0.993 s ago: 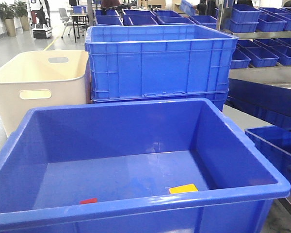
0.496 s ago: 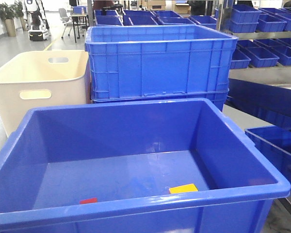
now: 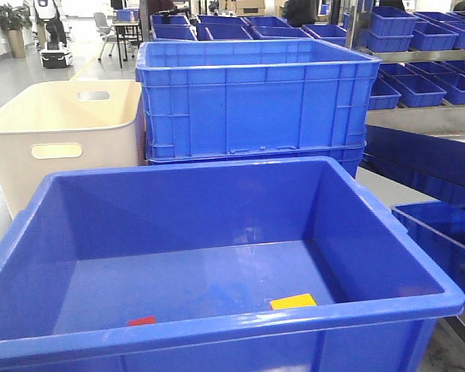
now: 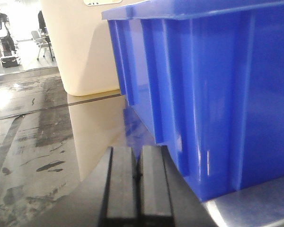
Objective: Pick red and yellow blocks into blue bin
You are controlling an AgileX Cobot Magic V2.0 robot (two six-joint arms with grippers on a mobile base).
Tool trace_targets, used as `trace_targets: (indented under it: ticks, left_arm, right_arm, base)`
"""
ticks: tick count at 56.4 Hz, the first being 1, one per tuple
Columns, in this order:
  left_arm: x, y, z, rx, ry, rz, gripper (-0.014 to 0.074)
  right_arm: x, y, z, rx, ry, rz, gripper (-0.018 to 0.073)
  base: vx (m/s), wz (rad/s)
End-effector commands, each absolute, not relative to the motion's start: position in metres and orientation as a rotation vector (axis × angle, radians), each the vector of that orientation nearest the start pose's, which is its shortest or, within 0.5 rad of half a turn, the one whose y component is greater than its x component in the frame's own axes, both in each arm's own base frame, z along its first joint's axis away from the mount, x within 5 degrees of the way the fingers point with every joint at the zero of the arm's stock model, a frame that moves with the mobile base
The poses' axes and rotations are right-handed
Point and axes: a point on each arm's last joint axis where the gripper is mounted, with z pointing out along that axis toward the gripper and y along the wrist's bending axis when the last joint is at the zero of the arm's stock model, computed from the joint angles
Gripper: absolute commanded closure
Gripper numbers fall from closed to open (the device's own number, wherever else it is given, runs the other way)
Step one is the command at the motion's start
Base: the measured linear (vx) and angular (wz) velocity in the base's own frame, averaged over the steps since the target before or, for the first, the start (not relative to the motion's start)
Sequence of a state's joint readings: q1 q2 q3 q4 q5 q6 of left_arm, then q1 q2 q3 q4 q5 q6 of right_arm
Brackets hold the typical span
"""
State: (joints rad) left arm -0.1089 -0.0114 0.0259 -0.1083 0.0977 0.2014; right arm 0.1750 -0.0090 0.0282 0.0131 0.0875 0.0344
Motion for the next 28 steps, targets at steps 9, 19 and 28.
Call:
trace_targets:
  ticks: [9, 19, 28]
  left_arm:
    - [0.0539, -0.0062, 0.2102, 0.151, 1.474, -0.017, 0.0597]
    - [0.0539, -0.0062, 0.2102, 0.151, 1.474, -0.017, 0.0597]
    - [0.0539, -0.0062, 0.2102, 0.151, 1.474, -0.017, 0.0596]
  right_arm:
    - [0.0554, 0.0096, 0.2015, -0.102, 1.5, 0.165, 0.057]
    - [0.0554, 0.0096, 0.2015, -0.102, 1.5, 0.165, 0.057]
    - [0.0554, 0.0096, 0.2015, -0.102, 1.5, 0.165, 0.057]
  base:
    - [0.0, 0.0]
    - [0.0, 0.0]
    - [0.0, 0.0]
